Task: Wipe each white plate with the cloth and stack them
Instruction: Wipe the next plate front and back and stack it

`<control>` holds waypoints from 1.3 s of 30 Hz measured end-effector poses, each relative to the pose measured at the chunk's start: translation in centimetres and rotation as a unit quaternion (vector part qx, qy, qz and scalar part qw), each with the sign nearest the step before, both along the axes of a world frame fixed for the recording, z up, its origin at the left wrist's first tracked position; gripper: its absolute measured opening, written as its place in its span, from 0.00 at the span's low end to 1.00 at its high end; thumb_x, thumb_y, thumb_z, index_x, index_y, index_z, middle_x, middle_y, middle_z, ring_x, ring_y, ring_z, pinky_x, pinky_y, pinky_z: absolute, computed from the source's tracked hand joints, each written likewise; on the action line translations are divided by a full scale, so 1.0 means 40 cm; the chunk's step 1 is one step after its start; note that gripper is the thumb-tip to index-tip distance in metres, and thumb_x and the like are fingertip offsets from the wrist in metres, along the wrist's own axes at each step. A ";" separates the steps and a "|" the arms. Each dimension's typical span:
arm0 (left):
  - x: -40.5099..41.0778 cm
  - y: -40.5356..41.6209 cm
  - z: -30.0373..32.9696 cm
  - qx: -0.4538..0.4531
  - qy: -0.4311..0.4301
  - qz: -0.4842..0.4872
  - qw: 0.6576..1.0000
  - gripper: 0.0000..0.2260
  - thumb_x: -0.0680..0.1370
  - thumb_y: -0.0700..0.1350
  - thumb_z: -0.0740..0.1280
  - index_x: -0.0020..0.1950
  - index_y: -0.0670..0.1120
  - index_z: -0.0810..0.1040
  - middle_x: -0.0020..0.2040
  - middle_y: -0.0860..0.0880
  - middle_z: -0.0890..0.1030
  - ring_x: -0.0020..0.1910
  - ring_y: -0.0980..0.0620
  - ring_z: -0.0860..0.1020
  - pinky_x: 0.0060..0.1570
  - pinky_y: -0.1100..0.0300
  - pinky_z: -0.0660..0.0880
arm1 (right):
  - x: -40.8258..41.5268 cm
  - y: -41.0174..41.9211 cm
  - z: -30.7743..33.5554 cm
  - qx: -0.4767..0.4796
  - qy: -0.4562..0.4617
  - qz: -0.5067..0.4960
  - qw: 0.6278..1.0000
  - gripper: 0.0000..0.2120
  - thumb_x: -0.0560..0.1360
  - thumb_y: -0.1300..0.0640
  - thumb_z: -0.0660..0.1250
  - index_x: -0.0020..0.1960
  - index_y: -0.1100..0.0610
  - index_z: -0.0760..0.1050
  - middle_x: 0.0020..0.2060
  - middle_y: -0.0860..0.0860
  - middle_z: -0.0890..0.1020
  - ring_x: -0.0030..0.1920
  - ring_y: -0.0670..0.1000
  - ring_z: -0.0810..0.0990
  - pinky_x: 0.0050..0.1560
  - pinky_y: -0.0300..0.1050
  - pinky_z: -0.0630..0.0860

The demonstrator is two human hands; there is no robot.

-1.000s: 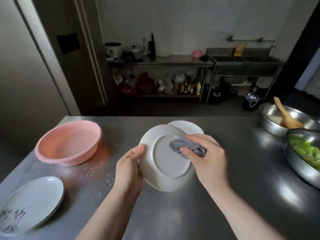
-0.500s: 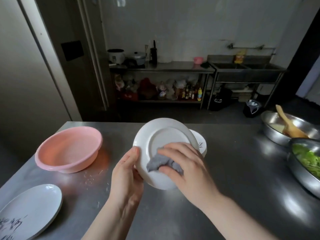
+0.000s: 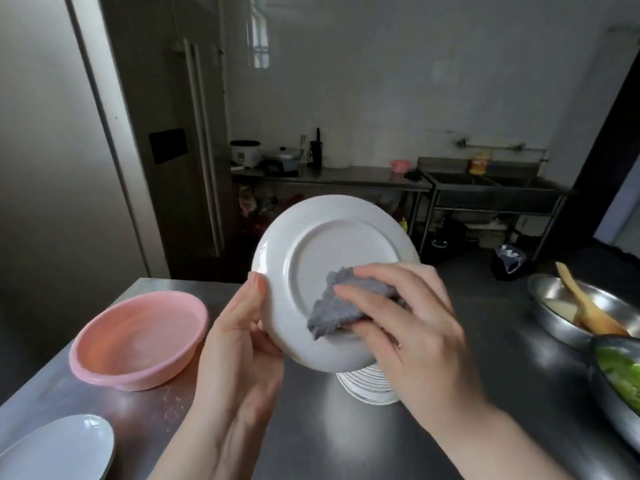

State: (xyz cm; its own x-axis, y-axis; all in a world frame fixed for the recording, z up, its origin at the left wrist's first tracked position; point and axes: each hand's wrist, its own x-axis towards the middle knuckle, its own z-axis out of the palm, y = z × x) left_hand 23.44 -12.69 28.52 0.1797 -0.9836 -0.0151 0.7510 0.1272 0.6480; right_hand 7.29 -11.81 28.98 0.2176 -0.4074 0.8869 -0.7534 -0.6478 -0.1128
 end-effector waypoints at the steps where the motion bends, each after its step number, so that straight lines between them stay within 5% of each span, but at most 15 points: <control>1: 0.007 -0.005 0.007 0.011 0.020 0.008 1.000 0.18 0.80 0.44 0.63 0.33 0.45 0.84 0.28 0.55 0.80 0.25 0.63 0.77 0.25 0.71 0.73 | -0.015 -0.009 0.008 0.000 -0.017 -0.009 1.000 0.14 0.68 0.65 0.74 0.53 0.57 0.83 0.53 0.53 0.80 0.55 0.54 0.75 0.58 0.40 0.72; 5: 0.010 -0.016 0.018 0.065 0.060 0.000 0.996 0.07 0.77 0.46 0.66 0.48 0.43 0.81 0.34 0.54 0.84 0.30 0.62 0.81 0.30 0.69 0.77 | -0.044 -0.038 0.043 0.015 -0.130 -0.007 0.991 0.14 0.68 0.63 0.75 0.54 0.55 0.82 0.51 0.50 0.80 0.54 0.52 0.77 0.60 0.37 0.70; 9: 0.005 -0.022 0.021 0.106 0.105 -0.006 0.989 0.07 0.77 0.45 0.67 0.46 0.43 0.80 0.36 0.52 0.85 0.33 0.60 0.82 0.35 0.66 0.81 | -0.058 -0.059 0.082 0.045 -0.332 0.043 0.941 0.14 0.70 0.62 0.74 0.54 0.48 0.81 0.52 0.47 0.81 0.55 0.48 0.79 0.57 0.50 0.76; 12: -0.003 -0.024 0.029 0.105 0.129 -0.009 0.986 0.07 0.78 0.45 0.67 0.44 0.42 0.81 0.37 0.51 0.85 0.34 0.60 0.83 0.39 0.61 0.82 | -0.059 -0.061 0.071 0.059 -0.314 -0.019 0.947 0.13 0.70 0.58 0.74 0.54 0.51 0.82 0.51 0.45 0.80 0.54 0.48 0.79 0.55 0.53 0.76; 17: -0.021 -0.034 0.036 0.111 0.144 -0.004 0.983 0.07 0.78 0.45 0.67 0.44 0.42 0.80 0.36 0.51 0.85 0.35 0.60 0.83 0.45 0.63 0.81 | -0.003 -0.012 -0.036 0.026 -0.205 -0.018 0.978 0.14 0.68 0.51 0.73 0.53 0.51 0.82 0.50 0.43 0.79 0.52 0.48 0.77 0.55 0.33 0.70; 21: -0.034 -0.034 0.026 0.107 0.148 0.000 0.983 0.06 0.78 0.44 0.67 0.44 0.43 0.80 0.35 0.53 0.85 0.34 0.62 0.82 0.38 0.70 0.79 | -0.042 -0.038 -0.025 0.030 -0.310 -0.034 0.950 0.13 0.69 0.54 0.73 0.53 0.52 0.81 0.50 0.47 0.79 0.53 0.52 0.79 0.54 0.38 0.72; 25: -0.044 -0.029 0.024 0.020 0.030 0.023 0.999 0.09 0.81 0.45 0.63 0.53 0.43 0.82 0.43 0.53 0.85 0.40 0.61 0.82 0.42 0.65 0.78 | -0.030 -0.016 -0.083 0.088 -0.284 -0.019 0.954 0.11 0.68 0.53 0.74 0.51 0.51 0.82 0.50 0.45 0.80 0.52 0.46 0.79 0.54 0.38 0.73; 27: -0.049 -0.025 0.020 -0.002 -0.026 0.030 0.999 0.11 0.81 0.44 0.62 0.55 0.41 0.82 0.44 0.50 0.84 0.39 0.58 0.80 0.44 0.63 0.76 | -0.038 -0.020 -0.085 0.141 -0.343 0.019 0.929 0.12 0.68 0.59 0.77 0.49 0.47 0.82 0.48 0.43 0.81 0.51 0.46 0.81 0.53 0.38 0.75; 31: -0.065 0.000 0.015 -0.049 -0.101 0.023 0.993 0.13 0.79 0.41 0.64 0.36 0.45 0.81 0.32 0.52 0.79 0.28 0.58 0.75 0.28 0.67 0.71 | -0.059 -0.057 -0.024 0.123 -0.356 -0.029 0.926 0.16 0.68 0.60 0.75 0.48 0.41 0.79 0.48 0.42 0.80 0.51 0.41 0.79 0.50 0.28 0.70; 37: -0.074 0.008 0.005 -0.059 -0.101 -0.004 0.993 0.09 0.76 0.43 0.67 0.46 0.38 0.79 0.38 0.44 0.82 0.34 0.52 0.80 0.31 0.65 0.75 | 0.004 -0.031 -0.031 0.078 -0.214 0.000 0.974 0.12 0.68 0.55 0.74 0.52 0.52 0.82 0.50 0.45 0.80 0.53 0.46 0.78 0.55 0.37 0.72; 39: -0.069 0.006 -0.006 -0.044 -0.129 0.020 0.990 0.09 0.73 0.45 0.68 0.45 0.39 0.80 0.38 0.44 0.82 0.36 0.51 0.79 0.34 0.63 0.75 | -0.010 -0.035 -0.004 0.077 -0.246 0.015 0.966 0.12 0.68 0.57 0.74 0.52 0.52 0.82 0.50 0.46 0.80 0.53 0.45 0.78 0.55 0.42 0.74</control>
